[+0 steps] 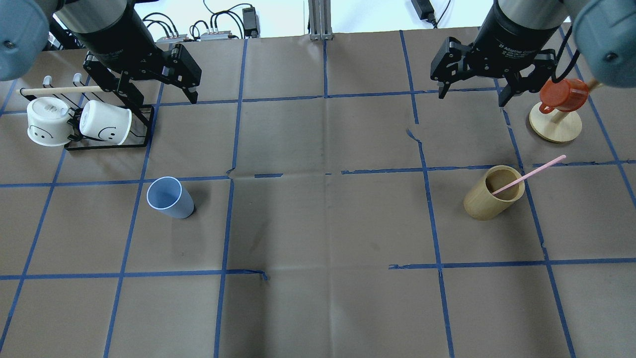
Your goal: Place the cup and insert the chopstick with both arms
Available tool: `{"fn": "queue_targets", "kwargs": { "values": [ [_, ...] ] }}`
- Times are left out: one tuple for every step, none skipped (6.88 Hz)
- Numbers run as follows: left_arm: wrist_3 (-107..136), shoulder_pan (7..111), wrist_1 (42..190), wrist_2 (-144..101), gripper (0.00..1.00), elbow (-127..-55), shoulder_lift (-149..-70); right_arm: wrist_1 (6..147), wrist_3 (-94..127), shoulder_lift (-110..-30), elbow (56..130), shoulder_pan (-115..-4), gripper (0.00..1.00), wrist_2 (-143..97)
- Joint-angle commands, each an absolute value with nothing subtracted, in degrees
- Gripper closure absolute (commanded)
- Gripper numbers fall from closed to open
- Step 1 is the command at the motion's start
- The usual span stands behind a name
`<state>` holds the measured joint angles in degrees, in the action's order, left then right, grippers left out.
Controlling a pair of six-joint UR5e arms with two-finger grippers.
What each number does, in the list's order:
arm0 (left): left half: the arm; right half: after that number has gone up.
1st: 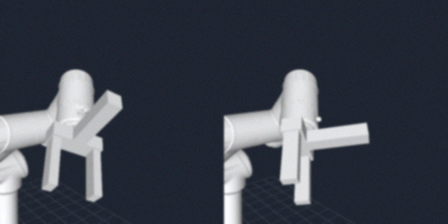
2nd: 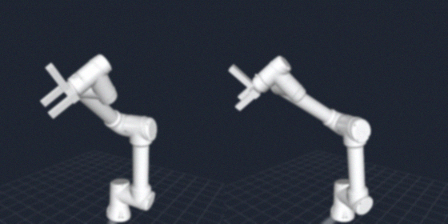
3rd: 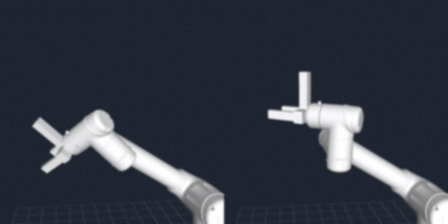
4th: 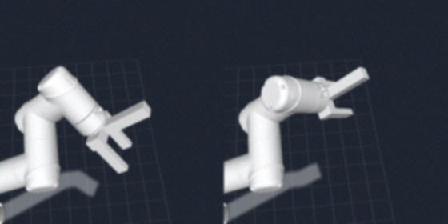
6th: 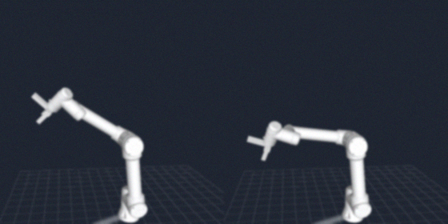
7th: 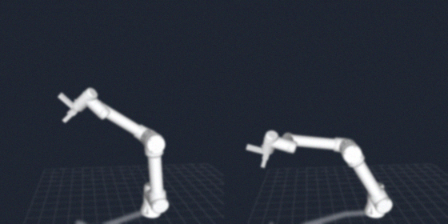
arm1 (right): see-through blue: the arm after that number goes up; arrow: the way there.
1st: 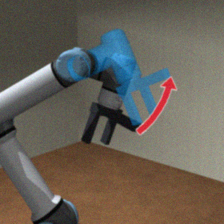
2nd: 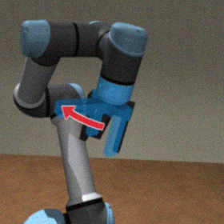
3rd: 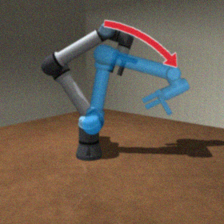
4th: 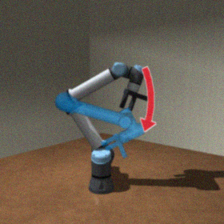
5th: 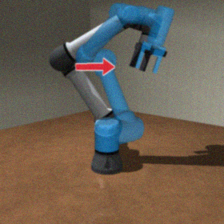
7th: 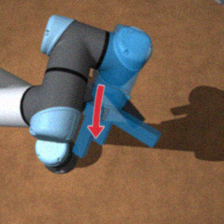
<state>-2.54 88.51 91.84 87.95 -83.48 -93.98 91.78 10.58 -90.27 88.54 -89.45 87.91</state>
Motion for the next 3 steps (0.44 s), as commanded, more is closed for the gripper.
{"fn": "queue_targets", "kwargs": {
  "values": [
    [-2.4,88.5,91.8,87.9,0.00,-83.5,-93.9,91.7,12.8,-90.3,88.7,-89.6,0.00,87.9],
    [-2.5,88.5,91.8,87.9,0.00,-83.5,-94.0,91.7,13.4,-90.3,88.7,-89.6,0.00,88.0],
    [-2.5,88.6,91.8,87.8,0.00,-83.5,-94.0,91.7,13.5,-90.3,88.7,-90.5,0.00,88.1]
  ]
}}
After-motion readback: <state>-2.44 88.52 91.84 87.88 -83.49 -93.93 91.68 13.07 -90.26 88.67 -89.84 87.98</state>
